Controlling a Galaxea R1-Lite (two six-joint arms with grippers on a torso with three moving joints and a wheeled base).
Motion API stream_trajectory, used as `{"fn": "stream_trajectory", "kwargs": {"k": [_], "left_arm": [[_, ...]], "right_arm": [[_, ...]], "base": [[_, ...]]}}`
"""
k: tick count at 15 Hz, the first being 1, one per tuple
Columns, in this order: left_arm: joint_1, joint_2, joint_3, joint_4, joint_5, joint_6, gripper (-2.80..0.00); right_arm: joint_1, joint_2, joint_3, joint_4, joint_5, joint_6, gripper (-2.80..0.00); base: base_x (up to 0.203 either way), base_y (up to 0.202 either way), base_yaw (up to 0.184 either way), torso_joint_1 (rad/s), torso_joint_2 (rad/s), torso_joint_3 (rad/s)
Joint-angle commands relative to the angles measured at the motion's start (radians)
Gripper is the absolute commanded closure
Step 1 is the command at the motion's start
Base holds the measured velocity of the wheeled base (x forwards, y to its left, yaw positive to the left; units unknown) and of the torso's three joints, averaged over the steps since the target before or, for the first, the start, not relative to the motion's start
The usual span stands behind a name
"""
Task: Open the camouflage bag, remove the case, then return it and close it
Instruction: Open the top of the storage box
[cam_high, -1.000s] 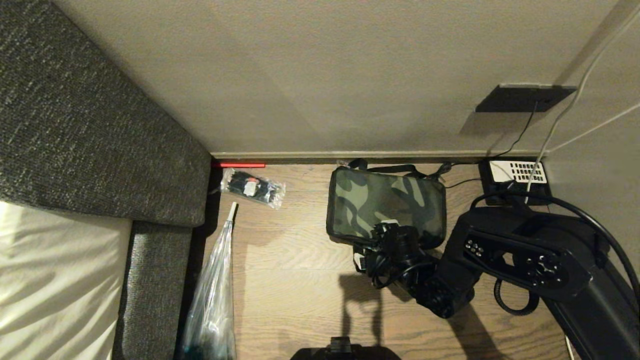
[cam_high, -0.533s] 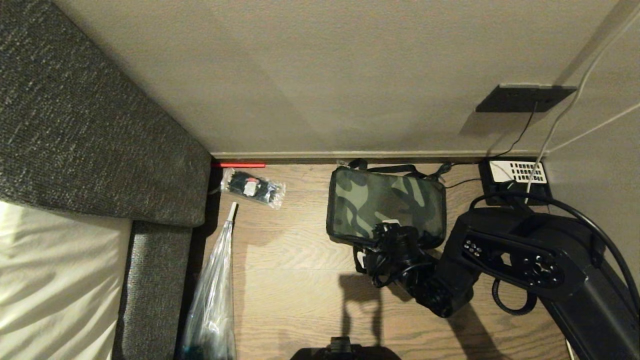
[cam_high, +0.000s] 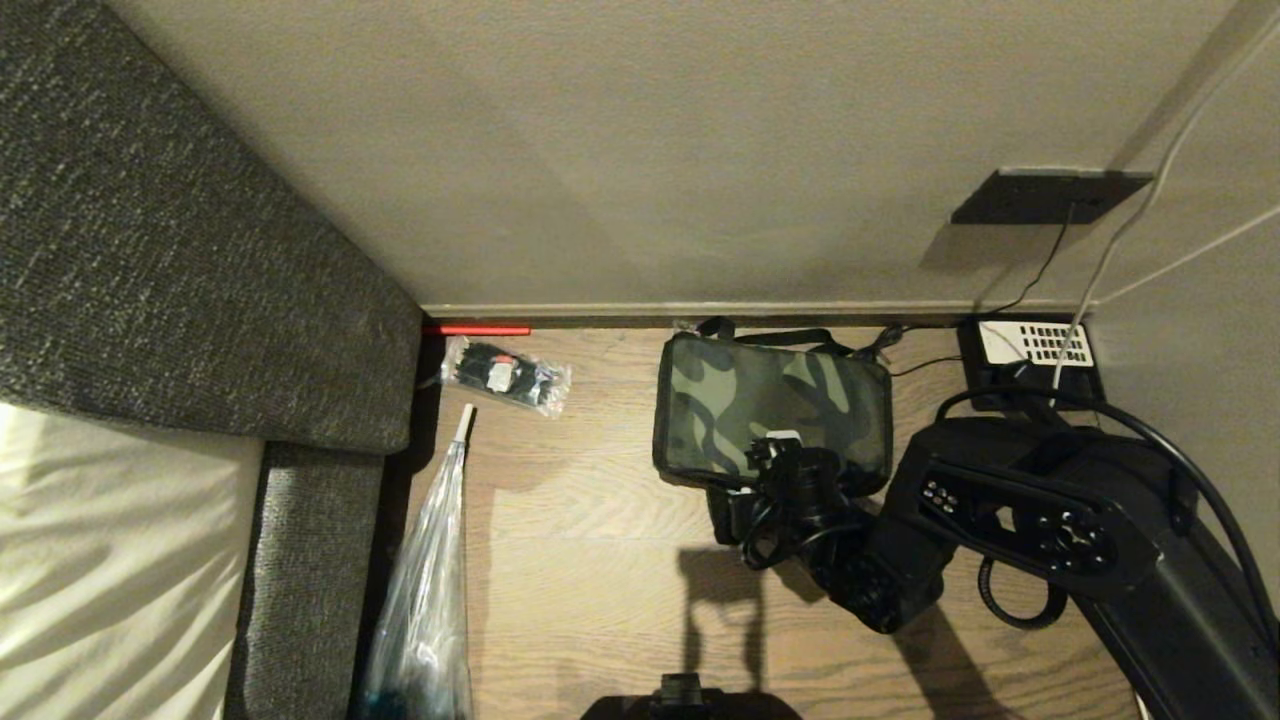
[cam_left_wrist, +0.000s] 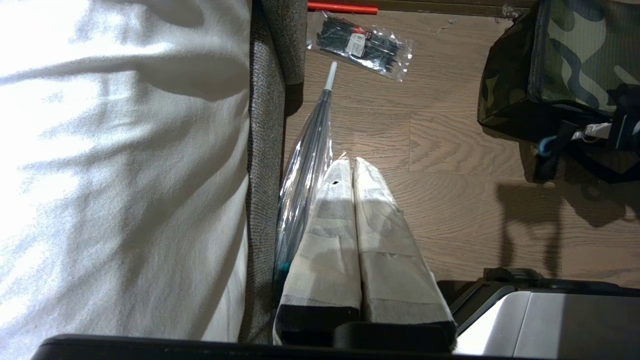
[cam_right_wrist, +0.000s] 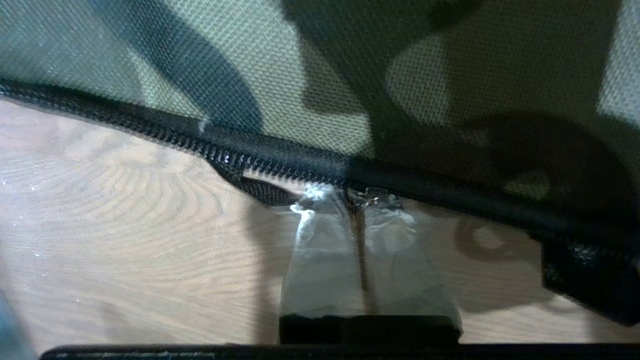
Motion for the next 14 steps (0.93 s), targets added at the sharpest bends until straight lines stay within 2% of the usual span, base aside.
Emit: {"fn": "stream_trajectory", "kwargs": {"k": [1, 6, 14], "left_arm": [[0.0, 0.001, 0.0, 0.0, 0.0, 0.0, 0.0], [0.0, 0.001, 0.0, 0.0, 0.0, 0.0, 0.0], [0.0, 0.001, 0.0, 0.0, 0.0, 0.0, 0.0]], "right_arm": [[0.0, 0.003, 0.011, -0.015, -0.001, -0.002, 0.0], [0.0, -0.017, 0.071, -0.034, -0.025, -0.018, 0.0], [-0.071, -0.098, 0.171, -0.008, -0.027, -0.095, 0.0]], "base": [[0.0, 0.0, 0.0, 0.0, 0.0, 0.0], [0.0, 0.0, 0.0, 0.0, 0.0, 0.0], [0.0, 0.0, 0.0, 0.0, 0.0, 0.0]]}}
